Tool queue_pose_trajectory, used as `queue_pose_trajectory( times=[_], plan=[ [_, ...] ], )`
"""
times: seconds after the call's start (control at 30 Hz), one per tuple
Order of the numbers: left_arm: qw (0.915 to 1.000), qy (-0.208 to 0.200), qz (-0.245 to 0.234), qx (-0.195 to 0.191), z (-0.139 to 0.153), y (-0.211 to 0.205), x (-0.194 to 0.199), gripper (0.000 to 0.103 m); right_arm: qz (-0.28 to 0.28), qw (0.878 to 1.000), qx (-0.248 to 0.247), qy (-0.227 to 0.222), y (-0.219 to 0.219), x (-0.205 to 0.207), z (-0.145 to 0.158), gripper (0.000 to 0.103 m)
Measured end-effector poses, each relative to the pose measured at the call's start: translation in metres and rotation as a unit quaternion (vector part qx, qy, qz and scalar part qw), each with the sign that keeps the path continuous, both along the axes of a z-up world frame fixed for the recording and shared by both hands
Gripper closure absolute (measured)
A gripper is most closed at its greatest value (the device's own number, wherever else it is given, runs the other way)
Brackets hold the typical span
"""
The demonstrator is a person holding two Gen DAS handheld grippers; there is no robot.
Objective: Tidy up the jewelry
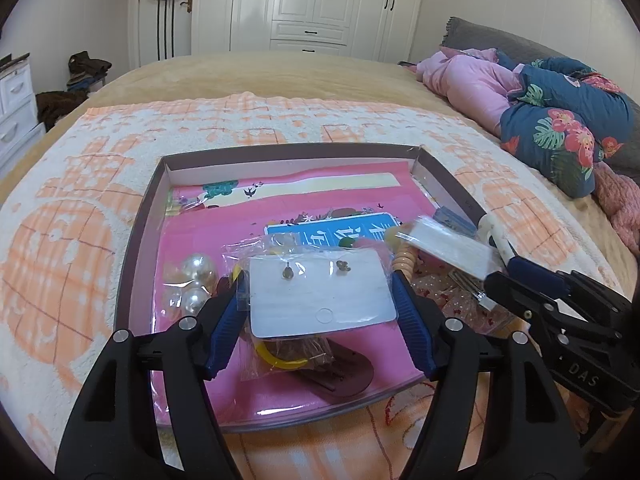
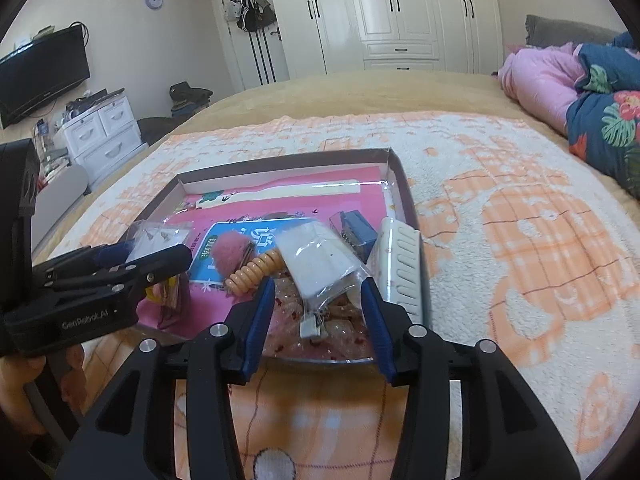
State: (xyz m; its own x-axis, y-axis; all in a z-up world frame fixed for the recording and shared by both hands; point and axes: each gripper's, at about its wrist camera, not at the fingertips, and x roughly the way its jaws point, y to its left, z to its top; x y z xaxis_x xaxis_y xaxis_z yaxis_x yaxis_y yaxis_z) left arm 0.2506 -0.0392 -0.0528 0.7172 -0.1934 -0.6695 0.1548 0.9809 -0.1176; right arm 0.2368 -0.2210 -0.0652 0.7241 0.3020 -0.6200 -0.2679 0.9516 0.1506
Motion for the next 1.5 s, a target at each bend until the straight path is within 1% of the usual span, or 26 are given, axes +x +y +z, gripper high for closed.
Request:
queue_pose_trajectory(
  times=[0.1, 0.17, 0.2, 0.3, 0.37, 0.53, 0.63, 0.67, 0.7, 0.77, 0.8, 0.87, 0.93, 1.23, 1.5],
  plan=[
    [1.0, 0.0, 0.001, -0.002, 0.002, 0.001, -0.003, 0.039, -0.007, 1.0, -0.004, -0.011, -0.004, -0.009, 0.004, 0.05],
    [1.0, -0.001, 0.002, -0.003, 0.004, 0.002, -0.008, 0.037, -0.01, 1.0, -0.007, -0.018, -0.006, -0.015, 0.007, 0.043],
    [1.0, -0.002, 0.002, -0.002, 0.005, 0.003, -0.01, 0.036, -0.01, 1.0, -0.007, -0.018, -0.006, -0.015, 0.007, 0.042],
    [1.0, -0.008, 0.004, 0.0, 0.01, 0.004, -0.018, 0.033, -0.018, 0.999, -0.021, -0.035, -0.01, -0.032, 0.011, 0.038],
    [0.9999, -0.012, 0.006, 0.0, 0.014, 0.004, -0.022, 0.029, -0.018, 0.998, -0.033, -0.045, -0.01, -0.039, 0.012, 0.031],
    [0.9997, -0.024, 0.008, 0.002, 0.024, 0.007, -0.041, 0.025, -0.017, 0.996, -0.054, -0.068, -0.007, -0.053, 0.017, 0.021],
    [0.9995, -0.031, 0.011, 0.0, 0.028, 0.01, -0.053, 0.02, -0.01, 0.994, -0.065, -0.087, -0.004, -0.067, 0.021, 0.016],
    [0.9994, -0.033, 0.013, -0.001, 0.029, 0.011, -0.058, 0.017, -0.01, 0.994, -0.065, -0.087, -0.004, -0.067, 0.021, 0.014],
    [0.9993, -0.034, 0.014, -0.003, 0.029, 0.012, -0.064, 0.014, -0.008, 0.993, -0.071, -0.096, -0.003, -0.073, 0.023, 0.014],
    [0.9993, -0.036, 0.013, -0.005, 0.029, 0.014, -0.071, 0.014, -0.007, 0.992, -0.074, -0.099, -0.002, -0.076, 0.024, 0.013],
    [0.9991, -0.039, 0.016, -0.003, 0.029, 0.015, -0.078, 0.011, -0.006, 0.992, -0.076, -0.102, -0.002, -0.079, 0.026, 0.013],
    [0.9989, -0.042, 0.023, -0.004, 0.028, 0.019, -0.085, 0.011, -0.005, 0.991, -0.079, -0.109, -0.002, -0.085, 0.028, 0.013],
    [0.9987, -0.041, 0.027, -0.008, 0.027, 0.023, -0.091, 0.011, -0.005, 0.991, -0.079, -0.111, -0.002, -0.09, 0.029, 0.009],
    [0.9977, -0.058, 0.035, -0.003, 0.027, 0.03, -0.118, 0.011, -0.009, 0.99, -0.082, -0.119, -0.004, -0.108, 0.028, 0.007],
    [0.9958, -0.083, 0.038, 0.003, 0.026, 0.028, -0.142, 0.011, -0.013, 0.989, -0.079, -0.124, -0.006, -0.122, 0.028, 0.007]
  ],
)
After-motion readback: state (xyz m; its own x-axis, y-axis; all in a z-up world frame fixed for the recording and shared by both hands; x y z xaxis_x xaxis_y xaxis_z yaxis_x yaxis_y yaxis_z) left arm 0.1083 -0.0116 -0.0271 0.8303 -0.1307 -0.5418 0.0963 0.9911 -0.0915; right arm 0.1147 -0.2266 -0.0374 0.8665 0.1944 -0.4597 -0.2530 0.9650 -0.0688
